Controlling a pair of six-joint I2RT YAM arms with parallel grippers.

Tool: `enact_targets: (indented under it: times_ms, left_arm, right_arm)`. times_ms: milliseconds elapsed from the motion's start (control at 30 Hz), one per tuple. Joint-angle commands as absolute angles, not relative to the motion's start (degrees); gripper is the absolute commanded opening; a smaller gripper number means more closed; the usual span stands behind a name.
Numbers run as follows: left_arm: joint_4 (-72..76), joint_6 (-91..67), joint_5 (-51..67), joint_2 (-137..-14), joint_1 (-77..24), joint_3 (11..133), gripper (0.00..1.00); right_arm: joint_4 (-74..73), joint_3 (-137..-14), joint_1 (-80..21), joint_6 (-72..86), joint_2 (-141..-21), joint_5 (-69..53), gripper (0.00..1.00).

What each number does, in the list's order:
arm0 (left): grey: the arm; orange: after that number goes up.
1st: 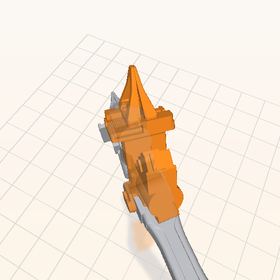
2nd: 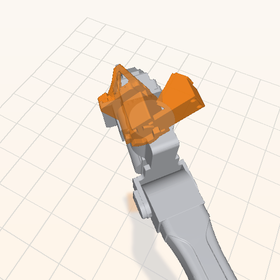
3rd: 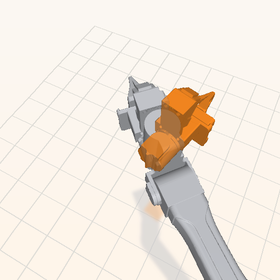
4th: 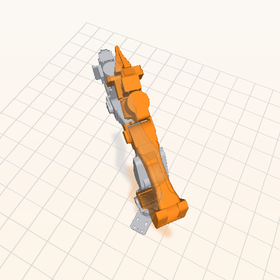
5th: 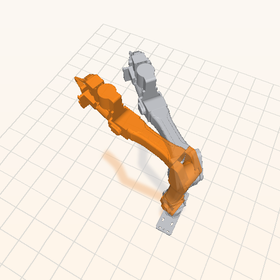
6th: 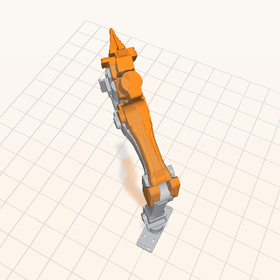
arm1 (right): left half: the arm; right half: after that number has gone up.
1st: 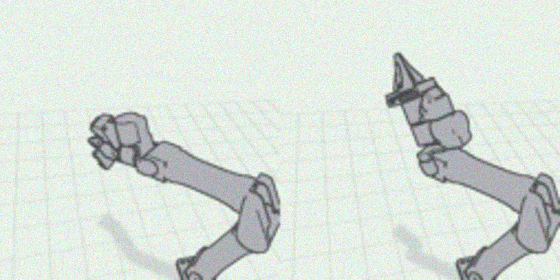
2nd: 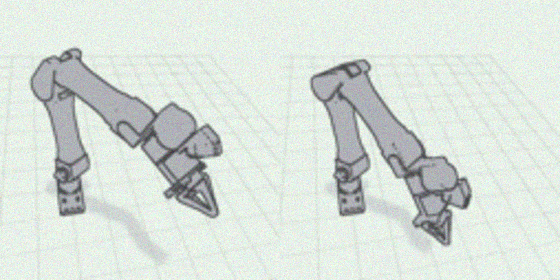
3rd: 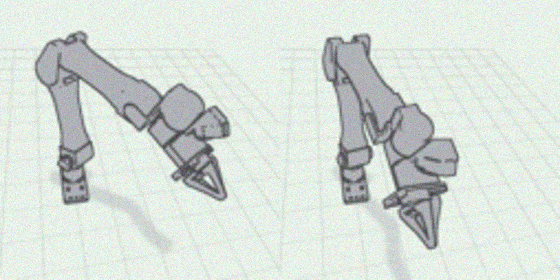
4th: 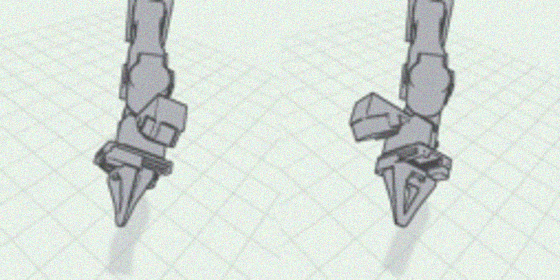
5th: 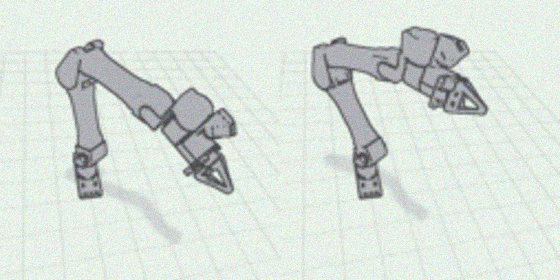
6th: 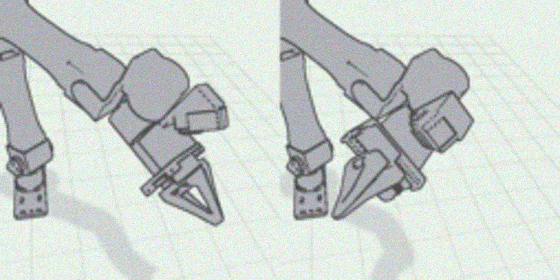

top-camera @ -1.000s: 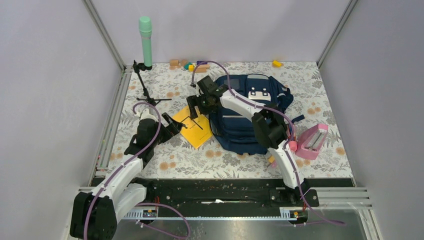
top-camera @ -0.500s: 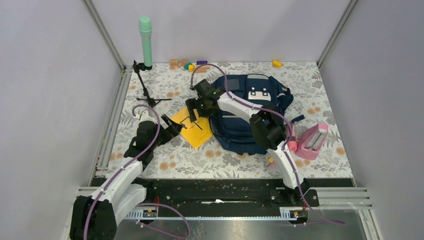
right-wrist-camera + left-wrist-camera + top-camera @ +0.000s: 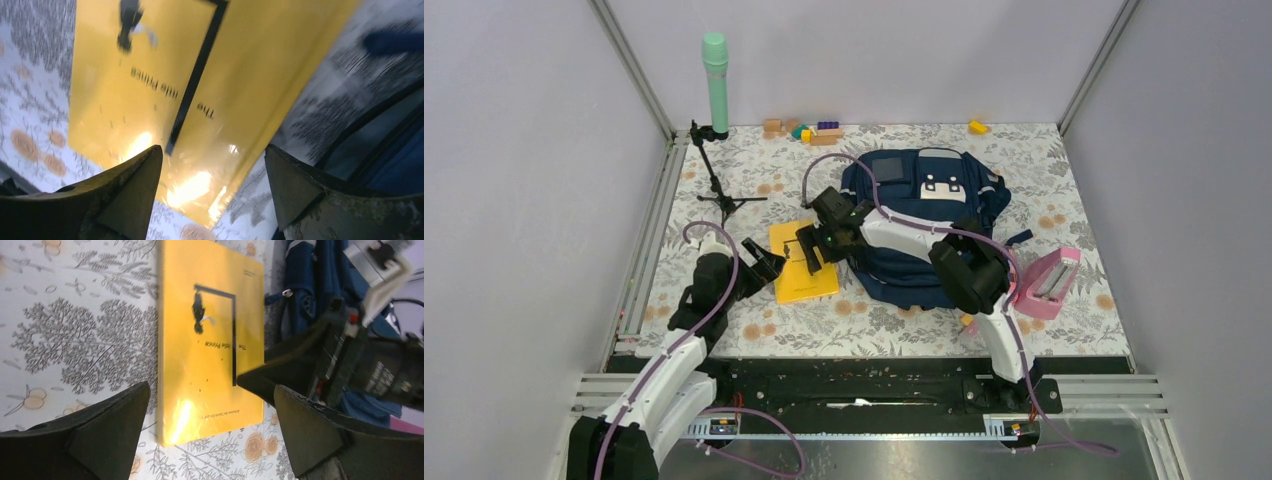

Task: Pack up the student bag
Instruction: Adjust the book at the center of the board.

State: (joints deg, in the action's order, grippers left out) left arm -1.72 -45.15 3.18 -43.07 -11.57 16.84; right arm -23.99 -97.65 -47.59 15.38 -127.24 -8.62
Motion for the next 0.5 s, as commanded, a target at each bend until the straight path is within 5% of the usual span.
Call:
enact_targets:
  times_ms: [0, 467]
  left_arm:
    - [-2.57, -45.64, 2.92, -42.03, -11.16, 14.96, 0.99]
    - [-0.34, -36.34, 2.04, -57.57, -9.14, 24.32, 0.99]
  right_arm:
    - [-20.26, -88.25, -51.37, 19.5, -119.98, -10.54, 0.8]
    - [-4.92, -70.69, -53.09, 39.66, -107.93, 2.33, 0.89]
